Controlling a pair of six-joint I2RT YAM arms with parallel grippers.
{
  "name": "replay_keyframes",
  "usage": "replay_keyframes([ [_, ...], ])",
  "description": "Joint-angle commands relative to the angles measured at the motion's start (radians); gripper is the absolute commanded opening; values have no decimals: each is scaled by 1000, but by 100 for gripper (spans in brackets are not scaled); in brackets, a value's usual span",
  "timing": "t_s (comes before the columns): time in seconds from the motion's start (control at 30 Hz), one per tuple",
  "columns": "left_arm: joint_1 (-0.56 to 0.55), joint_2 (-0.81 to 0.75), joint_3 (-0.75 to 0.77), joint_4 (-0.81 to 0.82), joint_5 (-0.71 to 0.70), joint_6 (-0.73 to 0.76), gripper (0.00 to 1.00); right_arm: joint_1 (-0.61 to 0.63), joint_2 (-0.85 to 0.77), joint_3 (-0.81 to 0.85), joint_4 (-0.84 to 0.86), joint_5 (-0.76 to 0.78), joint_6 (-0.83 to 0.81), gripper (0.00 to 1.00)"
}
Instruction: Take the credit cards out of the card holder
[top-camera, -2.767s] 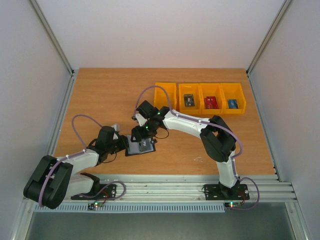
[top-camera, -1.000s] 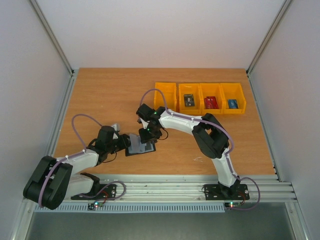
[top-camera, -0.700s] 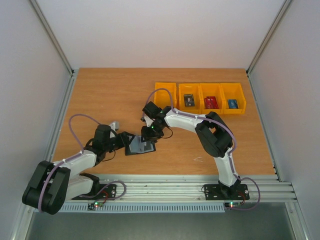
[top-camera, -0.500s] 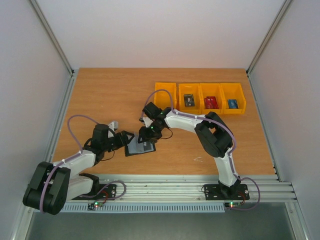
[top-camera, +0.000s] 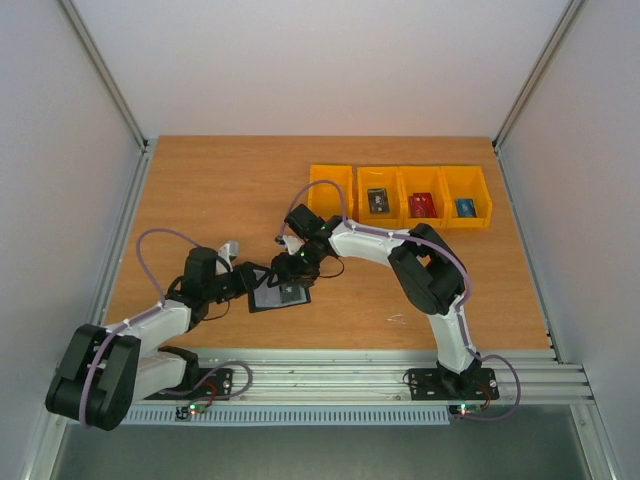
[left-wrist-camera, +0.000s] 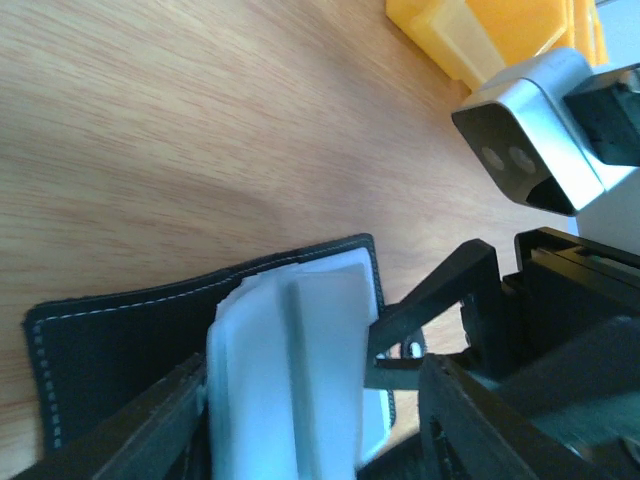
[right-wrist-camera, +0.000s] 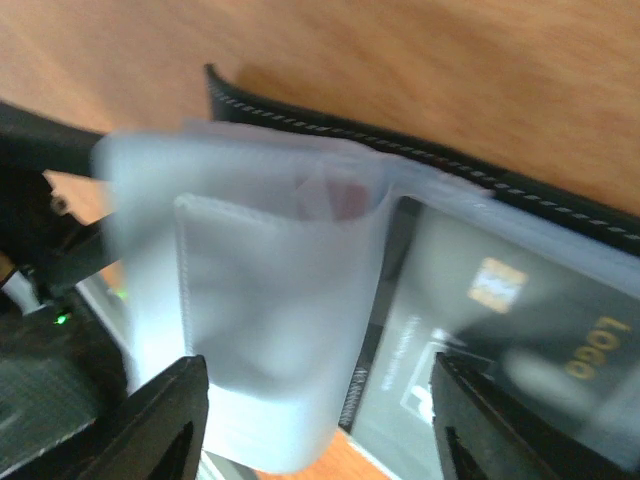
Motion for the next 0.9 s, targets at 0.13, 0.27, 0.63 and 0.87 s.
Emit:
replay_keyframes([
  [0.13, -1, 9, 8, -4, -67, 21, 21, -2, 39, -20, 124, -131, 45, 64],
  [0.27, -1, -5, 8, 17, -51, 17, 7, 0, 66, 11, 52, -27, 26, 64],
  [0.63, -1, -12, 5, 66, -32, -6, 0, 48, 154, 96, -37, 96, -11, 68],
  [0.87, 3, -35, 11, 83, -33, -32, 5, 51, 142, 87, -73, 198, -16, 38],
])
